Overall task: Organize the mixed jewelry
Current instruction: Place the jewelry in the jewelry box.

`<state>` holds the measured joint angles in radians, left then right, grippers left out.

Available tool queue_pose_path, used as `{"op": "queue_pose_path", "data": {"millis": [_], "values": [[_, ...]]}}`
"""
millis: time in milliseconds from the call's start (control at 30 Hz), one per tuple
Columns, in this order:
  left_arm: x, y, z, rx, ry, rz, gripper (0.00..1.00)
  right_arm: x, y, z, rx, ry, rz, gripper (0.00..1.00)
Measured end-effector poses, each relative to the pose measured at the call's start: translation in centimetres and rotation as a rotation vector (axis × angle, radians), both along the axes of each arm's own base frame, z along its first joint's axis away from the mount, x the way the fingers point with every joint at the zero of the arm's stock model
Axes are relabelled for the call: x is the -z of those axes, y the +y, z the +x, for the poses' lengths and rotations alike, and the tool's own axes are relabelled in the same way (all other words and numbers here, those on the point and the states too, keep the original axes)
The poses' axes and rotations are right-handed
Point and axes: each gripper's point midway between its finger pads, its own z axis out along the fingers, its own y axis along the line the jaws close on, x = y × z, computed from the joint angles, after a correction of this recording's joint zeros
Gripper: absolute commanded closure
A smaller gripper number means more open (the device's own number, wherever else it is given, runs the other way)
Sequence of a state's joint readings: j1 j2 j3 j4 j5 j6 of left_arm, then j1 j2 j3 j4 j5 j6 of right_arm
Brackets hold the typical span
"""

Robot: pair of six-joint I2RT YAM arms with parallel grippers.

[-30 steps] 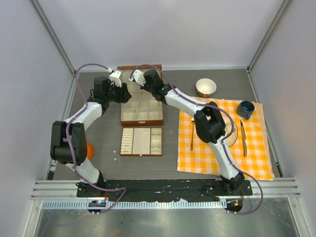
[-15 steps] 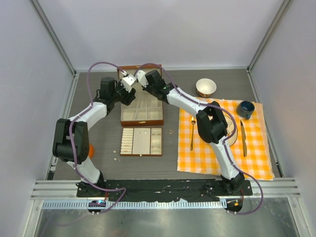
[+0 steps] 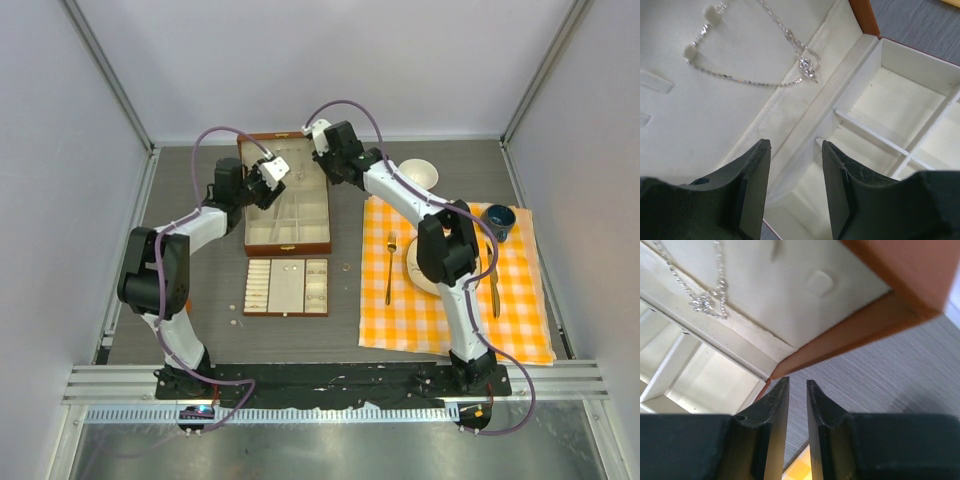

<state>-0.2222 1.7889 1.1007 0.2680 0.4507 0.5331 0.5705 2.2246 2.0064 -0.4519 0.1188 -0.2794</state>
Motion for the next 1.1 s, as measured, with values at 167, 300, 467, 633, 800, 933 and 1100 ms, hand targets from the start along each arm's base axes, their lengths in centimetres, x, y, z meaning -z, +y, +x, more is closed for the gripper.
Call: {"op": "queue_pose_path", "data": {"millis": [167,300,467,633,800,933,1100], "values": [[-0.3,-0.2,1.0,0.026,-0.071,0.028,0.51,0.3,-0.7,0.1,0.021,0.061,0.073,0.74],[0.4,-0.3,1.8,0.049,-0.097,0.063,0.51,-0.1,0.2,-0.4,0.009,0.100,0.143,0.74],[0.7,-0.2,3.2,0.060,-0.144,0.102,0.51,-0.9,1.1,-0.9,-0.008,0.124,0.203,0.74],[1.0,0.0,3.9,0.061,-0.173,0.138,0.51,-0.9,1.6,-1.3,-0.020,0.144,0.226,0.74],[1.3,0.2,4.5,0.059,-0.200,0.166,0.52,-0.9,1.8,-1.5,-0.026,0.157,0.239,0.74],[1.6,0.3,4.9,0.055,-0.225,0.191,0.56,-0.9,2.0,-1.7,-0.033,0.163,0.247,0.74],[1.6,0.4,5.4,0.048,-0.260,0.216,0.59,-0.9,2.1,-1.8,-0.040,0.169,0.252,0.73]]}}
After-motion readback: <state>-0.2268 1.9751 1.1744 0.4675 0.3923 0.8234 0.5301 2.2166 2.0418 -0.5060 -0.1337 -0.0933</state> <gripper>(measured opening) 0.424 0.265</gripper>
